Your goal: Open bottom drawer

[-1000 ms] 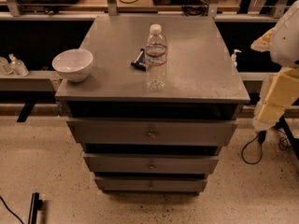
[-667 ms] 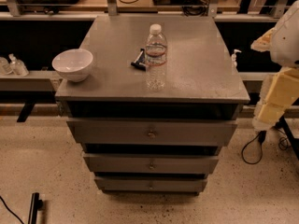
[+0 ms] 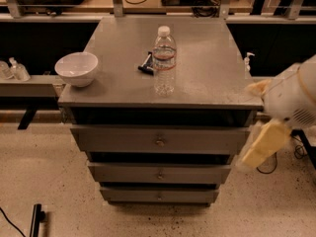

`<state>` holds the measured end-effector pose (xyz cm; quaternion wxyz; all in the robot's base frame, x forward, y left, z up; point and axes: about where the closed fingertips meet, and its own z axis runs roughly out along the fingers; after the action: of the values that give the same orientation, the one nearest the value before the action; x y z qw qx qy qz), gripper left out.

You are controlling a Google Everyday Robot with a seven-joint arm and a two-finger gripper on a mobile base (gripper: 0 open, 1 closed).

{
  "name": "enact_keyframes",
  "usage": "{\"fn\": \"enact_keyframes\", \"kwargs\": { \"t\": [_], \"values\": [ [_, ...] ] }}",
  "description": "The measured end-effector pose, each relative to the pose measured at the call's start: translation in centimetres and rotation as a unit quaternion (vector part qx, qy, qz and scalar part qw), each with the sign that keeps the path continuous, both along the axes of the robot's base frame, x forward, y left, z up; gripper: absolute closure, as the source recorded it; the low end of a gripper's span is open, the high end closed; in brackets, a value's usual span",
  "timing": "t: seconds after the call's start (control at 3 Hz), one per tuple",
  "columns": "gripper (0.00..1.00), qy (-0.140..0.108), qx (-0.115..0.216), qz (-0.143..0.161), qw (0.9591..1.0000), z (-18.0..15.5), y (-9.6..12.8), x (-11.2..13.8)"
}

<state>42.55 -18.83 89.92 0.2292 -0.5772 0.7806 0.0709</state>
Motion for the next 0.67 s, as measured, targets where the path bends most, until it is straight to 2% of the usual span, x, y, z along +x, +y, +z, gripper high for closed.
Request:
{"fn": "enact_keyframes", "kwargs": {
  "t": [0.33,0.67],
  "values": [
    [0.00,-0.010,0.085,0.025,0.9960,-4.9,5.1,-2.7],
    [0.00,-0.025,0.116,0.034,0.9923,-6.6,7.4,-4.2]
  ]
}}
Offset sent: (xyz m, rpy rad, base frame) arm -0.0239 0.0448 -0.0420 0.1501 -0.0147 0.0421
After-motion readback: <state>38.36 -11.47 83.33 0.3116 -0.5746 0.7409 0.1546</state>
